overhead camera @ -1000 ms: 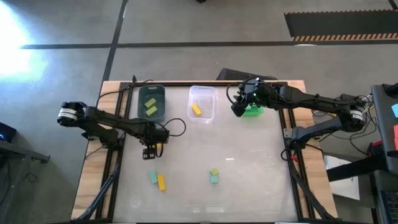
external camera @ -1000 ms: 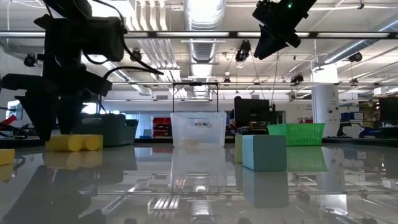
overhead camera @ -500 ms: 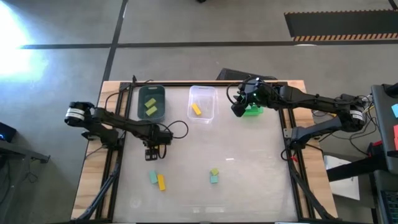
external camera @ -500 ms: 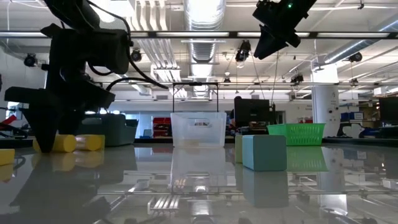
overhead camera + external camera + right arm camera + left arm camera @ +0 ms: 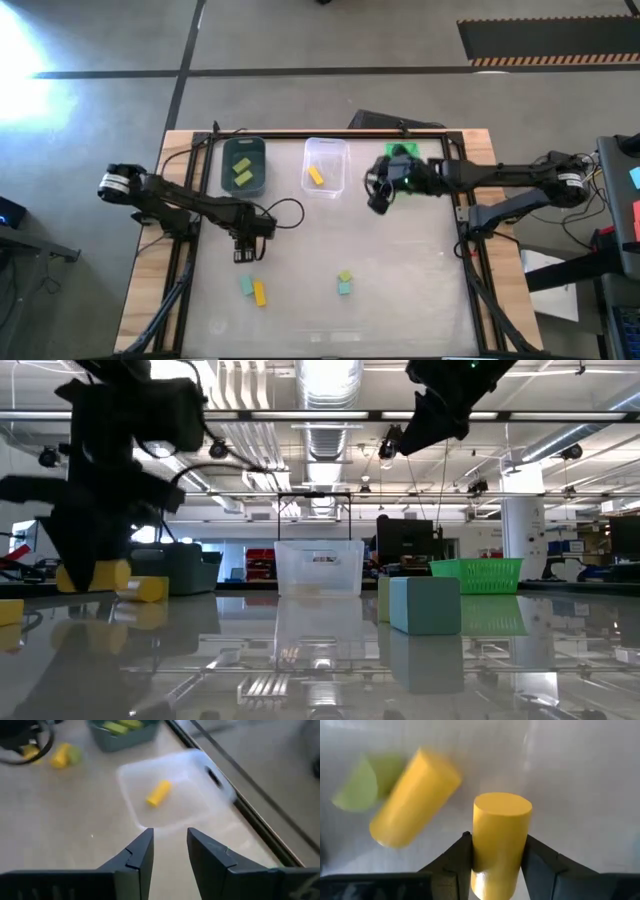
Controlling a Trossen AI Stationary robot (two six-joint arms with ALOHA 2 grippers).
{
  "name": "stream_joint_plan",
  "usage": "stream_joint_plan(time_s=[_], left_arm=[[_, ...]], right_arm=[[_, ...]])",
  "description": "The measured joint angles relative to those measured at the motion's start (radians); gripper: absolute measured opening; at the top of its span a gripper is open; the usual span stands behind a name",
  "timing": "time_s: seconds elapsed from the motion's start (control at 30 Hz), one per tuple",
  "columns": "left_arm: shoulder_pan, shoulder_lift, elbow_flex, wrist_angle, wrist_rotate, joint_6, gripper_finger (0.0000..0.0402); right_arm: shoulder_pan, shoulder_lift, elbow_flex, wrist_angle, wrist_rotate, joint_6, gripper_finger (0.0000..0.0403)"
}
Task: Sort & place blocks by color
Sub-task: Put the yellow block into the transparent bin
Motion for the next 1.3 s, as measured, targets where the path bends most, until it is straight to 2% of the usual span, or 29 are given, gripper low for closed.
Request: stream_joint_plan(time_s=[0.1,0.17,0.4,0.53,0.63,0.77,0.97,1.13,1.3], left_arm=[[-0.026,-0.046,0.038,0.011,0.000,-0.020,0.0116],[-0.038,-0.085,0.068,0.082,-0.016,-0.019,0.0116],[-0.043,-0.199,0.067,0.543,-0.125,0.131,0.0116],[-0.043,-0.220,0.027,0.807,-0.139,0.219,0.0116],[-0.043,-0.213,0.012,0.922,-0.139,0.261,0.0116],[-0.042,-0.182,0.011,1.010,-0.150,0.277,0.0116],[-0.042,-0.130,0.010,1.107,-0.165,0.271,0.0116],[-0.042,-0.107,0.010,1.117,-0.225,0.263,0.0116],[-0.042,-0.105,0.010,1.135,-0.232,0.261,0.0116]], right_arm=[[0.059,0.002,-0.094,0.237,0.000,-0.072,0.0108],[0.097,0.010,-0.171,0.437,-0.013,-0.119,0.0113],[0.161,0.127,-0.350,1.092,-0.134,-0.184,0.0167],[0.177,0.241,-0.366,1.338,-0.234,-0.187,0.0202],[0.179,0.327,-0.361,1.480,-0.281,-0.189,0.0222],[0.179,0.425,-0.322,1.582,-0.320,-0.190,0.0242],[0.181,0.508,-0.247,1.589,-0.321,-0.239,0.0250],[0.181,0.515,-0.227,1.590,-0.320,-0.257,0.0235],[0.181,0.513,-0.227,1.590,-0.313,-0.259,0.0198]])
